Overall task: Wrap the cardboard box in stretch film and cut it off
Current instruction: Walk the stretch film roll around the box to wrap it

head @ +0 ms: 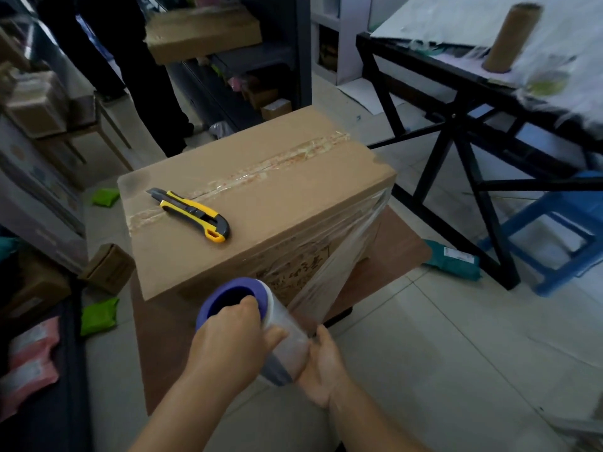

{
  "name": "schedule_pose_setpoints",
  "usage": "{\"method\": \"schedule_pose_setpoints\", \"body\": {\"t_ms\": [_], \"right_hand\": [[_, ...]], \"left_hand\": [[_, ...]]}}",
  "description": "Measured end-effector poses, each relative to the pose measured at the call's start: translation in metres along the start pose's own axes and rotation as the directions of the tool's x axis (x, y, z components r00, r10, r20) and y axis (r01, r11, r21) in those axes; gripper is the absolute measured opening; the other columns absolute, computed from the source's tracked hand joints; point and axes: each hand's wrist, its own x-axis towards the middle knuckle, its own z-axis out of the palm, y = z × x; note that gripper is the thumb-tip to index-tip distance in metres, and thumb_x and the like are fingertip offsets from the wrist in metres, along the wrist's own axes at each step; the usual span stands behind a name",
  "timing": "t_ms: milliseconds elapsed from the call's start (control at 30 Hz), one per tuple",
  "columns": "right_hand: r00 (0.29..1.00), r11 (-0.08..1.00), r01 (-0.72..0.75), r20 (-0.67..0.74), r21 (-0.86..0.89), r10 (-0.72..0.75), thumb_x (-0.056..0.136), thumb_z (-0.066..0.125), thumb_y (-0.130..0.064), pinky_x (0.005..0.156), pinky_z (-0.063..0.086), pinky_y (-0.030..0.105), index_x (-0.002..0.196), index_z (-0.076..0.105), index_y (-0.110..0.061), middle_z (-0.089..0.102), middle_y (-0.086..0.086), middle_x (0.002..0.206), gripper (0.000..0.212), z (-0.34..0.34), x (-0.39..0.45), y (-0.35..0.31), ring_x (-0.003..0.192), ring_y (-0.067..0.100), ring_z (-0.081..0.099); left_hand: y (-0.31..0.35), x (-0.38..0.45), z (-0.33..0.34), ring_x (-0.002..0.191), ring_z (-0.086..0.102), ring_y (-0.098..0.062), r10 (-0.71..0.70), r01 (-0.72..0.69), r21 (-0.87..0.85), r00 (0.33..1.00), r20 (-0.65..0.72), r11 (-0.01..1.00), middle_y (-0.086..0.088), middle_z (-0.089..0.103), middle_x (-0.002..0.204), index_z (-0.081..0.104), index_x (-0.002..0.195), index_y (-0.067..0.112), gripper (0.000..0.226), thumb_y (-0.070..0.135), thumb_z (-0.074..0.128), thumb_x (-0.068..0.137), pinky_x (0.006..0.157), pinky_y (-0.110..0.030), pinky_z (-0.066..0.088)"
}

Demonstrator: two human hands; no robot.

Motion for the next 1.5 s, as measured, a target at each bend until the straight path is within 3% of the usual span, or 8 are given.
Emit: {"method": "schedule_pose_setpoints", "body": {"t_ms": [100, 233, 367, 500, 867, 1000, 1167, 1500], "right_hand": [[1.000, 0.999, 0.020, -0.003, 0.029, -0.019, 0.100, 0.013, -0.057, 0.108, 0.039, 0.045, 0.135, 0.052, -0.002, 0.063, 0.023, 0.126, 0.076, 0.004, 0.005, 0.014, 0.121, 0.034, 0.056], [0.999, 0.997, 0.051, -0.001, 0.052, -0.051, 0.099, 0.011, -0.060, 0.106, 0.041, 0.043, 0.133, 0.054, -0.003, 0.065, 0.021, 0.123, 0.078, 0.009, 0.013, 0.035, 0.120, 0.033, 0.057], [0.998, 0.997, 0.064, 0.022, 0.042, -0.065, 0.099, 0.010, -0.059, 0.112, 0.035, 0.045, 0.124, 0.060, -0.003, 0.064, 0.022, 0.124, 0.079, 0.021, 0.012, 0.055, 0.121, 0.034, 0.056], [0.997, 0.997, 0.069, 0.037, 0.026, -0.070, 0.100, 0.011, -0.058, 0.111, 0.036, 0.045, 0.120, 0.061, -0.004, 0.067, 0.022, 0.120, 0.077, 0.029, 0.013, 0.071, 0.119, 0.033, 0.058], [1.000, 0.999, 0.015, 0.004, 0.033, -0.015, 0.099, 0.013, -0.059, 0.104, 0.041, 0.042, 0.112, 0.065, 0.000, 0.070, 0.024, 0.112, 0.079, 0.041, 0.030, 0.107, 0.110, 0.033, 0.061], [1.000, 1.000, -0.004, 0.003, 0.022, 0.004, 0.099, 0.013, -0.060, 0.097, 0.045, 0.041, 0.120, 0.062, 0.001, 0.069, 0.025, 0.112, 0.081, 0.044, 0.038, 0.118, 0.109, 0.034, 0.062], [1.000, 1.000, 0.006, -0.006, 0.015, -0.006, 0.099, 0.014, -0.059, 0.091, 0.048, 0.042, 0.128, 0.057, 0.000, 0.069, 0.024, 0.113, 0.078, 0.053, 0.049, 0.131, 0.110, 0.034, 0.062], [0.999, 0.999, 0.040, 0.016, 0.030, -0.040, 0.095, 0.012, -0.067, 0.094, 0.048, 0.042, 0.135, 0.052, -0.001, 0.065, 0.024, 0.122, 0.087, 0.068, 0.052, 0.146, 0.115, 0.033, 0.062]], "left_hand": [[-0.012, -0.002, 0.000, 0.069, 0.055, -0.013, 0.039, -0.038, 0.023, 0.999, -0.026, 0.999, 0.007, 0.054, 0.074, 0.044, 0.084, 0.020, 0.038, 0.057, 0.051, 0.088, 0.061, -0.028, 0.043], [-0.033, -0.009, 0.007, 0.070, 0.060, -0.011, 0.077, -0.076, 0.022, 0.996, -0.036, 0.997, 0.006, 0.058, 0.075, 0.047, 0.090, 0.020, 0.038, 0.058, 0.049, 0.087, 0.069, -0.031, 0.054], [-0.050, -0.016, 0.008, 0.063, 0.057, -0.009, 0.107, -0.105, 0.043, 0.992, -0.060, 0.994, 0.008, 0.055, 0.072, 0.046, 0.089, 0.021, 0.036, 0.056, 0.049, 0.089, 0.060, -0.026, 0.052], [-0.068, -0.026, 0.008, 0.056, 0.046, -0.006, 0.109, -0.107, 0.048, 0.993, -0.046, 0.993, 0.009, 0.049, 0.069, 0.042, 0.087, 0.021, 0.033, 0.052, 0.054, 0.089, 0.048, -0.021, 0.036], [-0.109, -0.035, 0.018, 0.055, 0.041, -0.006, 0.044, -0.044, -0.006, 0.998, -0.046, 0.999, 0.009, 0.044, 0.066, 0.033, 0.074, 0.023, 0.039, 0.049, 0.060, 0.084, 0.052, -0.024, 0.033], [-0.122, -0.036, 0.019, 0.054, 0.040, -0.005, 0.032, -0.032, -0.001, 0.999, -0.035, 0.999, 0.009, 0.044, 0.065, 0.029, 0.070, 0.024, 0.043, 0.049, 0.062, 0.083, 0.047, -0.021, 0.028], [-0.138, -0.032, 0.019, 0.061, 0.051, -0.013, 0.003, -0.003, 0.002, 0.999, -0.036, 1.000, 0.007, 0.047, 0.068, 0.039, 0.083, 0.021, 0.038, 0.052, 0.061, 0.084, 0.057, -0.026, 0.044], [-0.160, -0.026, 0.018, 0.070, 0.058, -0.014, 0.057, -0.055, 0.029, 0.995, -0.086, 0.998, 0.007, 0.051, 0.071, 0.044, 0.085, 0.021, 0.038, 0.057, 0.057, 0.084, 0.074, -0.032, 0.054]]}}
